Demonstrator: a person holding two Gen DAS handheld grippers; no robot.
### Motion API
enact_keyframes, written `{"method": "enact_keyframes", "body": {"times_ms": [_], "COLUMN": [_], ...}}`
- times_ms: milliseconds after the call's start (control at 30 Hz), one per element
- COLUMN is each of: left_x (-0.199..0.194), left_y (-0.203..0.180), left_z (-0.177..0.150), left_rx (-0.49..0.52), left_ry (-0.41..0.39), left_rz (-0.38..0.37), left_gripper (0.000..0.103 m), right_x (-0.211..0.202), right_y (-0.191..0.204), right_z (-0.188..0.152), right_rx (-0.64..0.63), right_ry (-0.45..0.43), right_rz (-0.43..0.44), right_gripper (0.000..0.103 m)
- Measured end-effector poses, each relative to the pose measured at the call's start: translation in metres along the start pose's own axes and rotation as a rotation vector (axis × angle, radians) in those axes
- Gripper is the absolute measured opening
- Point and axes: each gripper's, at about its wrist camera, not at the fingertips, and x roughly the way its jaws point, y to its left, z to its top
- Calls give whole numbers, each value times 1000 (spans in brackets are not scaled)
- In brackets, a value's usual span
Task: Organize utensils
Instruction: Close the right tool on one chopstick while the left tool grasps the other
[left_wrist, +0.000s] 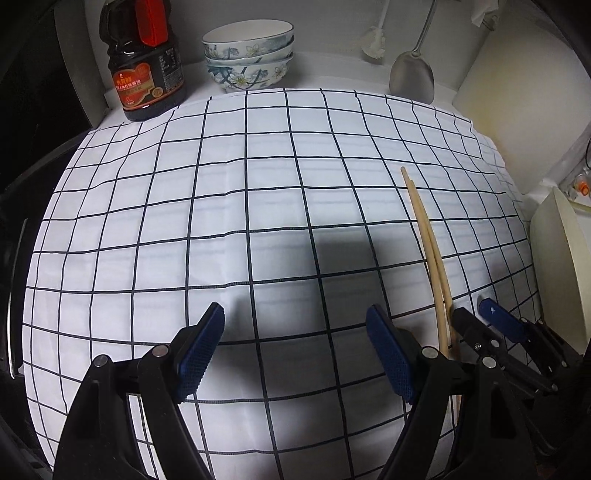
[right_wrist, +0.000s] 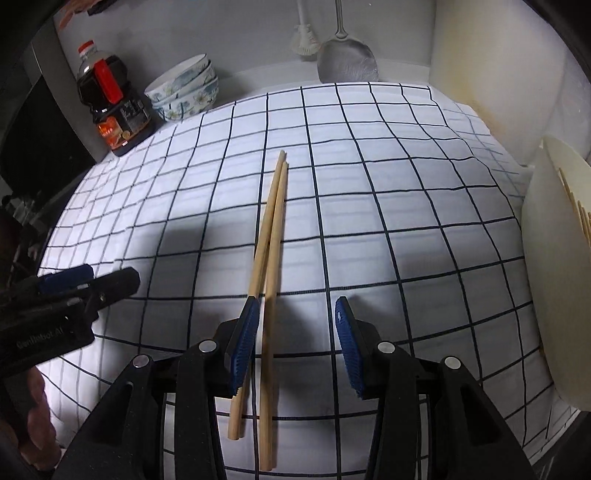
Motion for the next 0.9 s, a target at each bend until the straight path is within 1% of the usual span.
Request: {"method": "enact_keyframes", "body": {"times_ms": [300, 367, 400, 433, 500, 700, 900], "left_x": [5, 7, 7, 7, 9, 15, 27], "left_y": [-8, -12, -14, -17, -23, -47, -71], "left_z": [4, 4, 4, 4, 5, 6, 9], "left_rx": [26, 34, 38, 43, 55, 96, 129], "left_ry": [-5, -6, -7, -11, -16, -30, -28], "left_rz": [-16, -19, -21, -24, -28, -41, -38], "left_gripper": [77, 77, 77, 77, 77, 77, 78], "right_x": [5, 4, 4, 4, 4, -1, -7], "right_y": [9, 9, 8, 8, 2, -21, -46], "right_z": [-5, -5, -5, -5, -4, -4, -9], "right_rx": [-86, -96, -101, -104, -98, -46, 2], "right_ry": [-20, -27, -32, -34, -35, -41, -41], "right_rz": [-65, -69, -69, -72, -79, -103, -122], "right_gripper": [41, 39, 29, 17, 7, 7, 7]}}
